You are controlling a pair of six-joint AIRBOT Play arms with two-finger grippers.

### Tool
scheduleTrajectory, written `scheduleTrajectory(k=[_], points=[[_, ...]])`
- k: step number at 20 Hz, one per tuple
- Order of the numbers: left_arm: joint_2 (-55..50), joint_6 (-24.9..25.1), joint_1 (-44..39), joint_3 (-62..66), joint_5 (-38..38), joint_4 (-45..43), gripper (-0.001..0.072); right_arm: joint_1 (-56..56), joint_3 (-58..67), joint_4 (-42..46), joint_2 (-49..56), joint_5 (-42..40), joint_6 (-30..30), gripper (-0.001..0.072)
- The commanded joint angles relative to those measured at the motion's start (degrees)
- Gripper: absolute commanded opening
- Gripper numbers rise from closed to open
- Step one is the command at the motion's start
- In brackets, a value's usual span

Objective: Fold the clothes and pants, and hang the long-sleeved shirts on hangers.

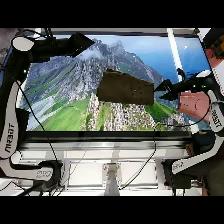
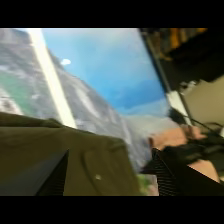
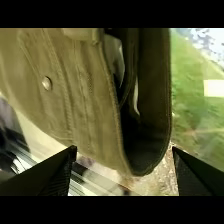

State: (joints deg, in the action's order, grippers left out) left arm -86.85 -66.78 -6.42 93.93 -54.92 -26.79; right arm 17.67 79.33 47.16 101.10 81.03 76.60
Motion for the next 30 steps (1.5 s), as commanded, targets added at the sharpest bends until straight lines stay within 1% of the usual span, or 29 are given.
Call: scheduleTrajectory(k=[1,6,10,14,17,19,20,21,22,24,26,28,29,30], points=[[0.37,1.90,-0.74,0.04,-1.99,2.82,0.0580,-1.29,2.10,1.27,3.28,2.10,-1.66,0.0686],[0.37,1.90,-1.01,0.04,-3.30,2.82,0.0577,-1.31,5.22,1.11,7.30,2.01,0.92,0.0686],[0.37,1.90,-1.01,0.04,-3.30,2.84,0.0568,-2.80,5.44,0.72,8.98,2.29,0.94,0.0685],[0.37,1.90,-1.01,0.04,-3.28,2.82,0.0568,-6.34,5.49,0.76,9.49,0.02,0.94,0.0685],[0.37,1.88,-1.01,0.04,-3.34,2.84,0.0567,-8.83,5.55,0.52,10.73,-0.20,0.94,0.0682],[0.37,1.88,-1.01,0.04,-3.43,2.84,0.0568,-9.94,5.55,0.61,10.97,-2.05,0.94,0.0663],[0.37,1.88,-1.01,0.04,-3.45,2.84,0.0568,-10.23,5.60,0.31,10.97,-3.10,0.92,0.0615],[0.37,1.88,-1.01,0.04,-3.45,2.84,0.0568,-10.43,5.79,-0.15,10.97,-3.54,0.90,0.0474],[0.37,1.88,-1.01,0.04,-3.43,2.84,0.0568,-10.45,6.45,-0.55,10.97,-3.32,0.90,0.0393],[0.39,1.88,-1.01,0.04,-3.45,2.84,0.0566,-10.40,8.63,-0.87,10.69,-1.53,0.90,0.0196],[0.39,1.86,-1.01,0.04,-3.45,2.84,0.0560,-10.40,11.19,-0.85,9.99,0.20,0.92,0.0036],[0.39,1.84,-1.01,0.04,-3.45,2.86,0.0560,-10.38,14.14,-0.76,9.35,2.69,0.96,0.0033],[0.39,1.84,-1.01,0.04,-3.45,2.86,0.0560,-10.38,15.98,-0.50,9.29,4.81,1.75,0.0033],[0.39,1.84,-1.01,0.04,-3.43,2.89,0.0560,-10.38,18.14,0.85,9.29,6.80,3.96,0.0032]])
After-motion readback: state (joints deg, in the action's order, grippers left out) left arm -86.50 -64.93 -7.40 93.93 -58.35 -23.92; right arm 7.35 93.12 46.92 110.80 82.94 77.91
